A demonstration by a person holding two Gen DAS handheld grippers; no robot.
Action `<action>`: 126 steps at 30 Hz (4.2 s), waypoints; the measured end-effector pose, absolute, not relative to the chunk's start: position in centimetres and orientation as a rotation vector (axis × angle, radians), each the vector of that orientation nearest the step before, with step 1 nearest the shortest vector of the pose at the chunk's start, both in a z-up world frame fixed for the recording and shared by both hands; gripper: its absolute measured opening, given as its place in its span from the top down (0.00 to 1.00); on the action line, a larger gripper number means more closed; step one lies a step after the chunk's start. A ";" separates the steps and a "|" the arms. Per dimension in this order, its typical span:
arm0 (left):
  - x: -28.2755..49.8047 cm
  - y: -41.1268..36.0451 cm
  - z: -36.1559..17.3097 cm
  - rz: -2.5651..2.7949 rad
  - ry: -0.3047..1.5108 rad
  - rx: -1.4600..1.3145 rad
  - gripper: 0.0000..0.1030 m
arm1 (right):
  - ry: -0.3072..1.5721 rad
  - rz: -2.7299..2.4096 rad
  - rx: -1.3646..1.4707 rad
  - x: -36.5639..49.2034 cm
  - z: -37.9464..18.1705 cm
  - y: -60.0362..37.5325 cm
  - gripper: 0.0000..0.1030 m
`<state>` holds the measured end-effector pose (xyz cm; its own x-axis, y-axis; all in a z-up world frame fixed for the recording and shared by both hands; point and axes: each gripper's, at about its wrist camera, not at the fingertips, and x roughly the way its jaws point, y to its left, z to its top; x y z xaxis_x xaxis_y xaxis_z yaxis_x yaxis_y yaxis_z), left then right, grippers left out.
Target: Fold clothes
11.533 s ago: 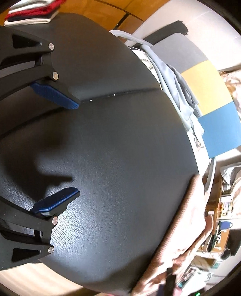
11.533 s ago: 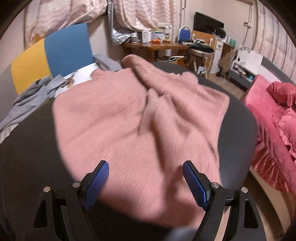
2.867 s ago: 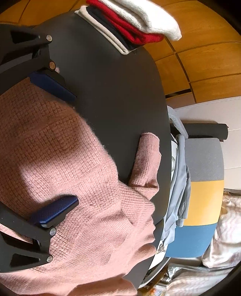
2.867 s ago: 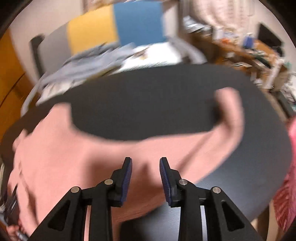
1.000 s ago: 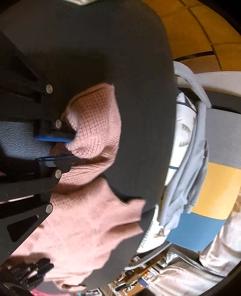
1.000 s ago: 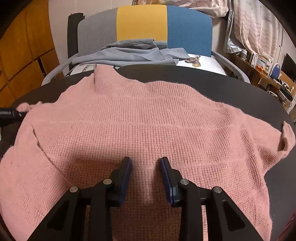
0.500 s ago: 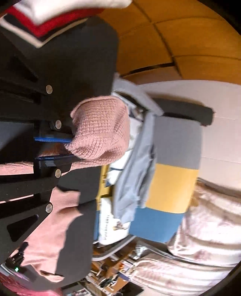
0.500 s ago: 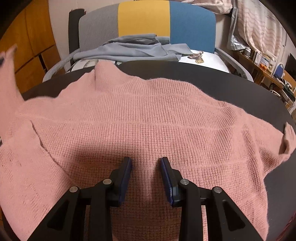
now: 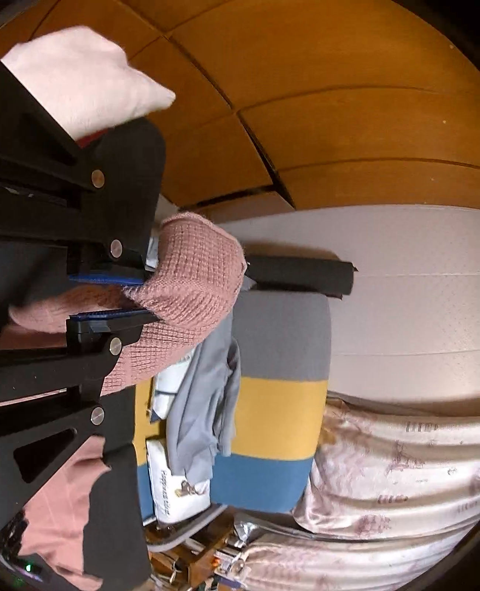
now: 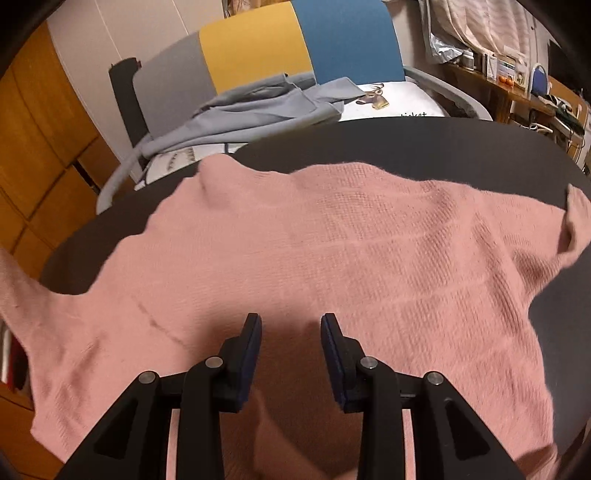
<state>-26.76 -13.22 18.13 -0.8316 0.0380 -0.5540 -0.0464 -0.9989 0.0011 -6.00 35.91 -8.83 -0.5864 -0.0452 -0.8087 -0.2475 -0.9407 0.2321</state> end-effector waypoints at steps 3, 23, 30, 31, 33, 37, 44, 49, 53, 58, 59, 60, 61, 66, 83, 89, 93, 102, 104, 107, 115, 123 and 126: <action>-27.8 -13.2 15.8 2.956 0.064 -1.015 0.88 | 0.512 2.660 -1.371 -5.0 -8.4 35.3 0.68; -23.4 -6.2 -0.7 2.670 0.279 -1.369 0.17 | 0.548 2.675 -1.206 4.9 -4.8 38.6 0.66; -16.8 1.3 -7.3 2.364 0.517 -1.365 0.15 | 0.506 2.804 -1.299 7.5 -4.3 38.2 0.44; -16.2 2.1 -8.0 2.344 0.550 -1.368 0.15 | 0.454 2.816 -1.335 7.5 -4.6 37.5 0.44; -15.5 2.9 -8.7 2.323 0.551 -1.374 0.15 | 0.328 2.816 -1.418 7.4 -5.3 36.1 0.44; -14.9 3.2 -9.1 2.313 0.459 -1.415 0.08 | 0.008 2.747 -1.578 7.5 -7.3 33.4 0.44; -14.4 2.8 -9.5 2.325 0.291 -1.428 0.08 | -0.044 2.595 -1.527 7.8 -10.2 35.4 0.44; -13.8 3.2 -7.9 2.294 0.261 -1.351 0.08 | 0.340 2.575 -1.469 7.6 -10.6 38.9 0.47; -14.1 3.4 -7.5 2.269 0.288 -1.324 0.02 | 0.398 2.576 -1.430 7.6 -10.5 39.6 0.65; -14.8 5.1 -9.9 2.291 0.482 -1.365 0.09 | 0.575 2.605 -1.360 7.9 -9.6 39.9 0.87; -14.8 4.8 -9.9 2.261 0.401 -1.380 0.30 | 0.630 2.612 -1.339 8.1 -9.3 40.1 0.87; -14.9 4.4 -9.9 2.230 0.322 -1.393 0.43 | 0.678 2.620 -1.320 8.0 -8.9 40.3 0.88; -14.9 4.2 -9.5 2.219 0.257 -1.406 0.70 | 0.721 2.635 -1.300 7.9 -8.4 40.4 0.88; -15.5 2.2 -4.3 2.268 0.056 -1.332 0.94 | 0.839 2.748 -1.158 7.9 -3.6 40.6 0.88; -5.3 -3.7 -7.1 2.058 0.173 -1.384 0.94 | 1.010 2.757 -1.508 9.5 -5.2 35.2 0.85; -1.1 -5.8 -8.3 2.014 0.266 -1.335 0.90 | 1.063 2.631 -1.586 11.4 -8.8 36.1 0.81; -1.0 -8.8 -8.0 1.999 0.181 -1.340 0.86 | 1.014 2.610 -1.605 12.8 -9.1 36.9 0.81; -3.8 -14.8 -6.0 2.251 0.319 -1.332 0.68 | 0.921 2.522 -1.547 16.3 -5.3 40.8 0.71; -5.4 -14.9 -5.4 2.348 0.321 -1.331 0.68 | 0.904 2.566 -1.446 16.3 -3.2 41.6 0.71; -7.4 -12.6 -4.9 2.458 0.332 -1.303 0.54 | 0.771 2.664 -1.283 14.4 -0.1 41.3 0.65; -13.4 1.5 -6.3 2.588 0.579 -1.198 0.20 | 0.203 2.763 -1.431 0.8 -3.2 35.2 0.54; -19.3 5.0 -6.9 2.609 0.601 -1.228 0.20 | 0.041 2.854 -1.516 -9.2 -3.6 34.1 0.54; -22.0 5.4 -7.8 2.582 0.673 -1.291 0.17 | 0.060 2.816 -1.645 -13.6 -4.4 34.8 0.53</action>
<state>-21.98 5.45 -7.85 -0.6081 -0.0424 -0.7927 -0.3501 -0.8819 0.3157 -13.59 34.83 -4.42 -0.4860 -0.1220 -0.8654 0.0851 -0.9921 0.0921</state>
